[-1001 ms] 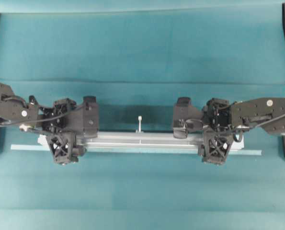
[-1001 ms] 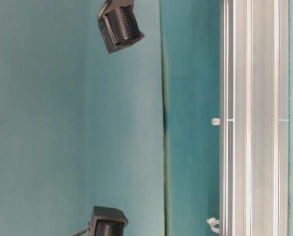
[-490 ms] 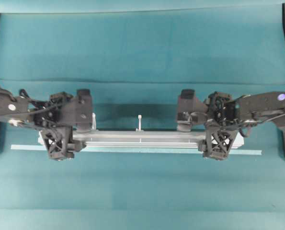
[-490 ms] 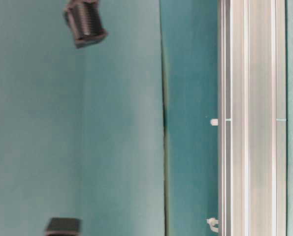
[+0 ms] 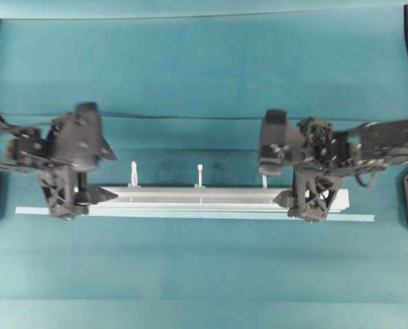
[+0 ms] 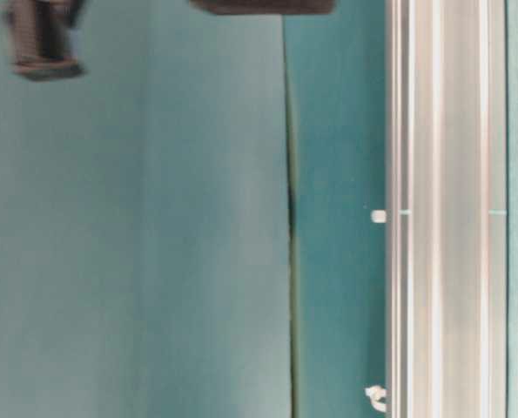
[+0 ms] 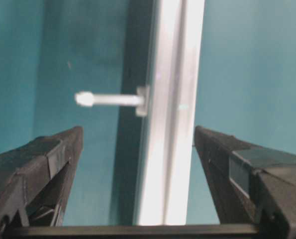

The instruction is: Lift the large metal rail with both hands.

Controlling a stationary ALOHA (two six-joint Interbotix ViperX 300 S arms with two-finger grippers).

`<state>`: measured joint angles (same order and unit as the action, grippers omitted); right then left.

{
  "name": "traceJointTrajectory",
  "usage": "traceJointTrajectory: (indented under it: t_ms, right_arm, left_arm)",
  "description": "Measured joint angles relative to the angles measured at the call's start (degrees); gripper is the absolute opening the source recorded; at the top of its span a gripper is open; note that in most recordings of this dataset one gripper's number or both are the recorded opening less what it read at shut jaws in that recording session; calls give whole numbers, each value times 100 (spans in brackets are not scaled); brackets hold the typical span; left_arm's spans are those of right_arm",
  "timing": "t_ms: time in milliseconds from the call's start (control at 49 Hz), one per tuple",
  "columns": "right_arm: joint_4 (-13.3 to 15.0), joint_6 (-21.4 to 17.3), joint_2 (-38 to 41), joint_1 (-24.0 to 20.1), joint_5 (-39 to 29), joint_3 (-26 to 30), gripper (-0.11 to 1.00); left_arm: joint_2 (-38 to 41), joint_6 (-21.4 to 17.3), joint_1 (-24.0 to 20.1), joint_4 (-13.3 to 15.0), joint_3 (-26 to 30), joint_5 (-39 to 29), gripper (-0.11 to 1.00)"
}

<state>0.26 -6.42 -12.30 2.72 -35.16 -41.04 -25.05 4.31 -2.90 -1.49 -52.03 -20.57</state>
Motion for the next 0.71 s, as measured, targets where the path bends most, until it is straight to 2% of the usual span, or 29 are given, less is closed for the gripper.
traceJointTrajectory:
  t_ms: [163,715]
  right_arm:
    - [0,-9,-316,0,-176,79,94]
    - [0,-9,-1600,9,-97,97,94]
  left_arm:
    - [-501,0,-9,0,0,0,93]
    - [-1890,0,-26,18,-132,9,93]
